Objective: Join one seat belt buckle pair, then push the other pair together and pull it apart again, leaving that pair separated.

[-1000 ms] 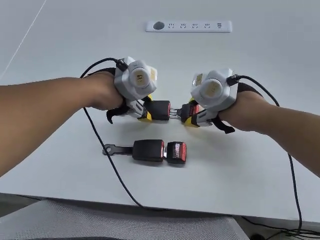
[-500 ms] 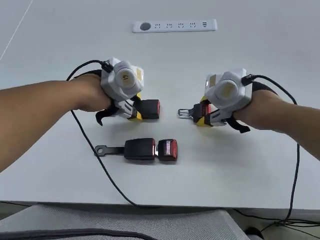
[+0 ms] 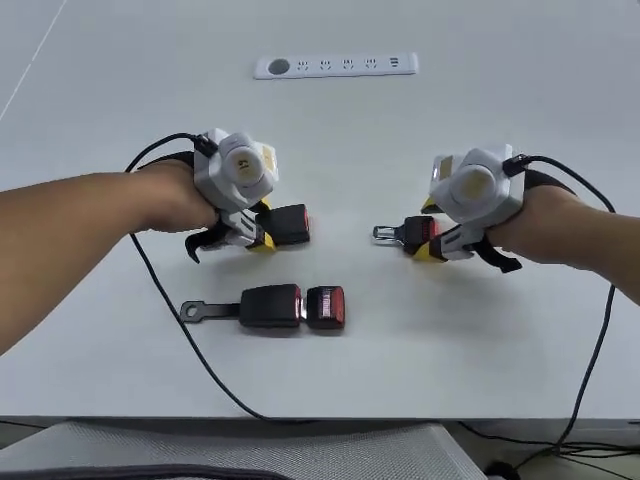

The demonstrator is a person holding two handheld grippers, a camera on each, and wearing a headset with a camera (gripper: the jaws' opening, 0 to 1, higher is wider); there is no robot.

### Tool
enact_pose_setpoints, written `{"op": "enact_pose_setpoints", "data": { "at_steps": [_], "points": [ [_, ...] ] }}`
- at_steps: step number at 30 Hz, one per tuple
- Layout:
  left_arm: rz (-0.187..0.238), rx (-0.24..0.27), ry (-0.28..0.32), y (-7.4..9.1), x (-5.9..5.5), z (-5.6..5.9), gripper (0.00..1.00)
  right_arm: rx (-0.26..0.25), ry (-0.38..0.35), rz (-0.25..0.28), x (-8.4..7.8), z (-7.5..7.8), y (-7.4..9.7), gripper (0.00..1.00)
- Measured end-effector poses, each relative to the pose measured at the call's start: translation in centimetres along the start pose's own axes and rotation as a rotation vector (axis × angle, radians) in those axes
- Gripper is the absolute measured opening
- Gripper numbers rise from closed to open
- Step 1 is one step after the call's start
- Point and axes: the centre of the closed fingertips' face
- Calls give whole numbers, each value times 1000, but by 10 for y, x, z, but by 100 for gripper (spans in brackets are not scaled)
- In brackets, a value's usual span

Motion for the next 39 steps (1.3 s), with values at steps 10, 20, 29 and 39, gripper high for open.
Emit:
{"op": "enact_pose_setpoints", "data": {
  "at_steps": [10, 20, 29, 39],
  "points": [
    [99, 115, 116, 37, -8, 1, 46, -74, -67, 78, 11, -3, 21, 49],
    [223, 221, 225, 89, -31, 42, 58, -156, -150, 168, 16, -26, 57, 63],
    [327, 261, 356, 121, -59, 93, 66, -167, -217, 211, 5, -54, 87, 71],
    [348, 293, 378, 140, -93, 126, 76, -179, -275, 246, -2, -78, 113, 80]
  ]
}}
Point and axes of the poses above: the centre of the closed fingertips' face, and the gripper's own axes: y roughly backward along the fingers, z roughly to its right, x roughly out of its top, and after that the axes turned 3 degrees about -x, right-handed
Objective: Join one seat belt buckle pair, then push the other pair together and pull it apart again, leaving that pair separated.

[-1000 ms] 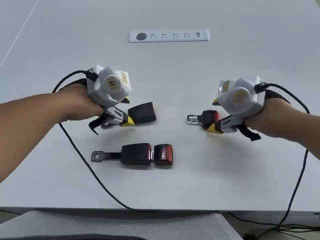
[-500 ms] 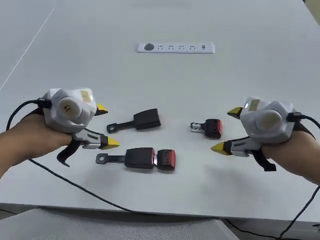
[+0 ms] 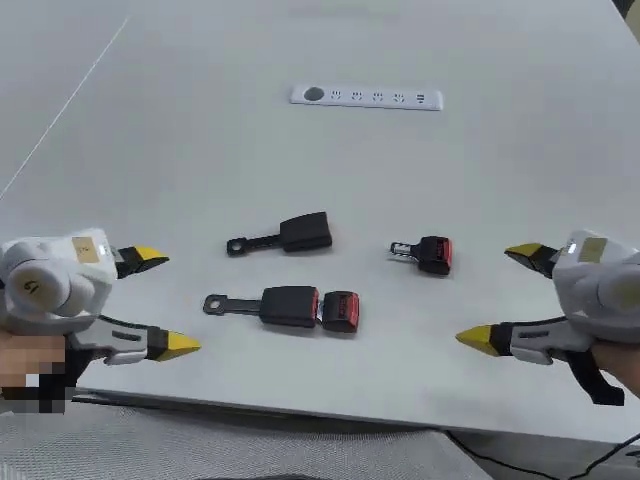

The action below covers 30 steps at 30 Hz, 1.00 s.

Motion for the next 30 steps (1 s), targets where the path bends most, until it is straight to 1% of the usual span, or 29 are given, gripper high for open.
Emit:
{"op": "enact_pose_setpoints", "data": {
  "at_steps": [3, 5, 7, 9, 12, 16, 20, 21, 22, 24, 28, 30],
  "points": [
    [0, 20, 22, 8, -8, -5, 81, -17, -3, 9, 1, -5, 5, 89],
    [2, 42, 21, 12, -12, -10, 84, -22, -11, 20, 2, -8, 7, 93],
    [8, 69, 45, 14, -15, -16, 92, -25, -17, 20, 1, -10, 7, 97],
    [25, 95, 60, 14, -15, -21, 100, -34, -29, 19, -1, -11, 7, 100],
    [29, 105, 77, 14, -14, -23, 100, -45, -64, 16, -4, -10, 6, 100],
    [43, 97, 91, 12, -10, -22, 100, -52, -79, 16, -5, -9, 6, 100],
    [51, 99, 98, 10, -10, -22, 100, -65, -76, 9, -8, -6, 6, 100],
    [49, 102, 96, 9, -10, -22, 100, -68, -102, 17, -8, -6, 6, 100],
    [35, 103, 80, 8, -12, -22, 100, -68, -117, 24, -7, -6, 6, 100],
    [32, 91, 64, 6, -11, -20, 100, -69, -128, 26, -7, -7, 6, 100],
    [50, 91, 57, 7, -4, -24, 100, -71, -132, 23, -9, -7, 6, 99],
    [58, 95, 55, 7, -1, -26, 100, -79, -147, 26, -10, -5, 7, 99]
  ]
}}
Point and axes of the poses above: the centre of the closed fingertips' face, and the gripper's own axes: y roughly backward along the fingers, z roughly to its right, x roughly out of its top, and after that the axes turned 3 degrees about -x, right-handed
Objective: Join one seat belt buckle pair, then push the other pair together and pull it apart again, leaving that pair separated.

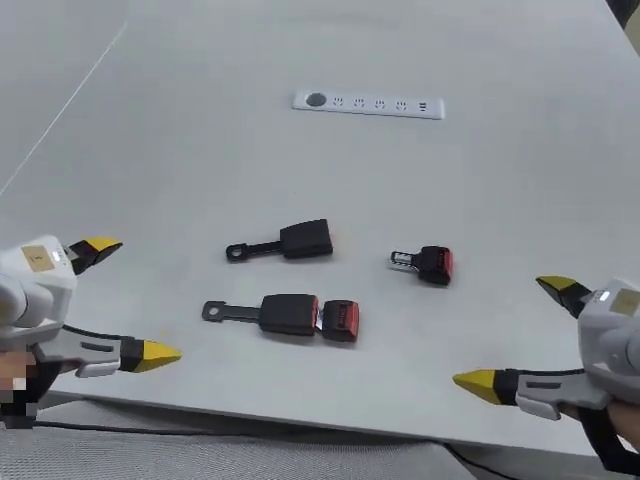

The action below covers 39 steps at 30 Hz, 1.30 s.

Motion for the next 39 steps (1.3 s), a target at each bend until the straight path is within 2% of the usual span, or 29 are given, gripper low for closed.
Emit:
{"op": "enact_pose_setpoints", "data": {
  "at_steps": [2, 13, 20, 25, 32, 39],
  "points": [
    [-2, 0, -4, 0, 0, 0, 100, -17, -5, 4, 0, 3, 1, 100],
    [-7, -5, -3, 1, -4, 7, 100, -24, -1, -1, 1, 4, 1, 100],
    [9, 9, 10, 2, -4, 8, 100, -17, 10, 3, 5, -1, 1, 100],
    [17, 6, 10, -2, -4, 16, 100, -12, 18, -1, 4, -4, 2, 100],
    [21, 12, 1, -1, -4, 13, 99, -14, 17, 1, 5, -4, 6, 99],
    [24, 14, 19, -6, -11, 14, 98, -16, 13, 0, 3, -7, 6, 99]
  ]
}}
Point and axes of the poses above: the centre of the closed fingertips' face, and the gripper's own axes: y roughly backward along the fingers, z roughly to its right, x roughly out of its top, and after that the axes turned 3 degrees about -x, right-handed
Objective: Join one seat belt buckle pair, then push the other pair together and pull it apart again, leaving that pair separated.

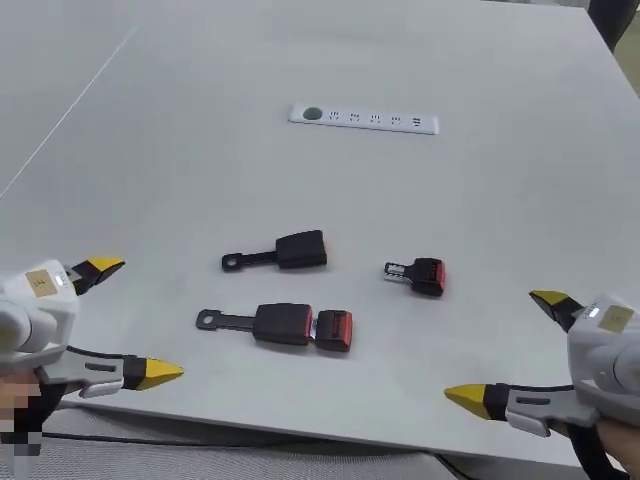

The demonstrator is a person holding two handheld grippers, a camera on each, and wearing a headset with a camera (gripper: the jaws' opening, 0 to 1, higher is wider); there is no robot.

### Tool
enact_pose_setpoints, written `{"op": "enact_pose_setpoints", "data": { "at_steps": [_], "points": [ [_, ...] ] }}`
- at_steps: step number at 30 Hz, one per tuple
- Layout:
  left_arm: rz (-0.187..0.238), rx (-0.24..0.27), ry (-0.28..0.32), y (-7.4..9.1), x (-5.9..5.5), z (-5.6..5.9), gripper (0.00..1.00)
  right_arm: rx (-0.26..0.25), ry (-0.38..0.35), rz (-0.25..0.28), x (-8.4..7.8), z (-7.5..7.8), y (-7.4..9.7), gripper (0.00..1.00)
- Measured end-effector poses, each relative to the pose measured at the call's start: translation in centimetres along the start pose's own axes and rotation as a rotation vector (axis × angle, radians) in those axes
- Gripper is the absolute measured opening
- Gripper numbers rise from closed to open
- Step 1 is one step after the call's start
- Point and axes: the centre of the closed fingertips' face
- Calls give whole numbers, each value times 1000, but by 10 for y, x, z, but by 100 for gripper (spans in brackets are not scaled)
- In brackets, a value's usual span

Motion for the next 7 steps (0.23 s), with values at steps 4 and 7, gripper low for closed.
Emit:
{"op": "enact_pose_setpoints", "data": {
  "at_steps": [4, 7],
  "points": [
    [13, 11, 11, 1, 2, -4, 98, -4, -17, 7, 1, -1, 0, 98],
    [20, 16, 40, 0, 0, -8, 98, -6, -24, 6, 0, -1, -1, 98]
  ]
}}
Point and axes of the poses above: the centre of the closed fingertips' face, and the gripper's own axes: y roughly backward along the fingers, z roughly to its right, x roughly out of its top, and after that the axes turned 3 degrees about -x, right-handed
